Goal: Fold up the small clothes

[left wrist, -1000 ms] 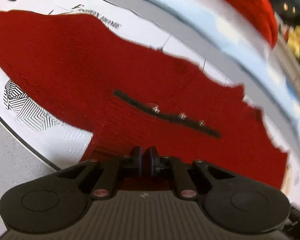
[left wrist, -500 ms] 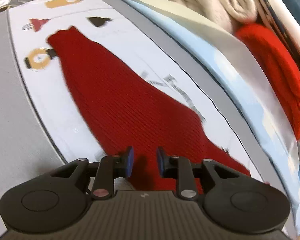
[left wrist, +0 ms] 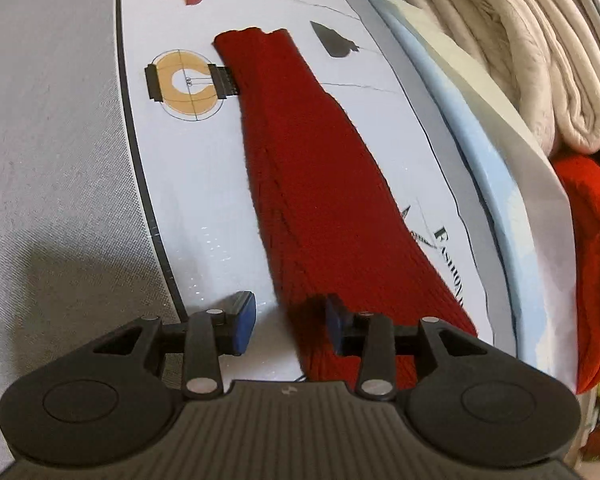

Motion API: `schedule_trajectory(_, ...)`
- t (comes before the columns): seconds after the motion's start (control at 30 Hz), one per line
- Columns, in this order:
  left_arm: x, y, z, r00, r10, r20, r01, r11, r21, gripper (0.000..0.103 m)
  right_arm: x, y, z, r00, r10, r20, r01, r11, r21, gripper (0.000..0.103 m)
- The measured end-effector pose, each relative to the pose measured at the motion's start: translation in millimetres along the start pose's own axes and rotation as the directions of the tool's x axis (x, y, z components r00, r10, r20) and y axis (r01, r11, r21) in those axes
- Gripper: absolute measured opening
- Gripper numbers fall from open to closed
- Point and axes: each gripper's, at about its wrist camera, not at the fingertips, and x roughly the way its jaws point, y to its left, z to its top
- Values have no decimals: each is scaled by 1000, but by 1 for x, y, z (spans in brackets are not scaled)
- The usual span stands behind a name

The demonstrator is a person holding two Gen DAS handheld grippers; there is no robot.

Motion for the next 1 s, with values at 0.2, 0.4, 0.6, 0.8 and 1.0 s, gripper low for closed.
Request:
schedule_trajectory(0.2,0,-7,-5,1000,3,26,-5,998,57,35,3,2,-2,1000,-8,-1,8,1000,-19,43)
schedule_trajectory(0.4,-12,-25,-11,996,-11,85,-3,987,163,13,3,2,-1,1000,-6,-5,6,1000,-21,43)
schedule_trajectory(0.6,-33,-44,-15,990,-65,126,42,983,177,13,3,1,0,1000,-2,-6,2,1000,-18,43)
schedule_trajectory(0.8,-74,-109,-61,946,-154,286,-13,863,505,11,1,2,0,1000,-3,-5,3,1000,-19,43)
schedule_trajectory(1.0,-118,-179,-214,894,-448,28,175,405,898,11,-5,3,1,1000,-1,17,2,1000,-25,43)
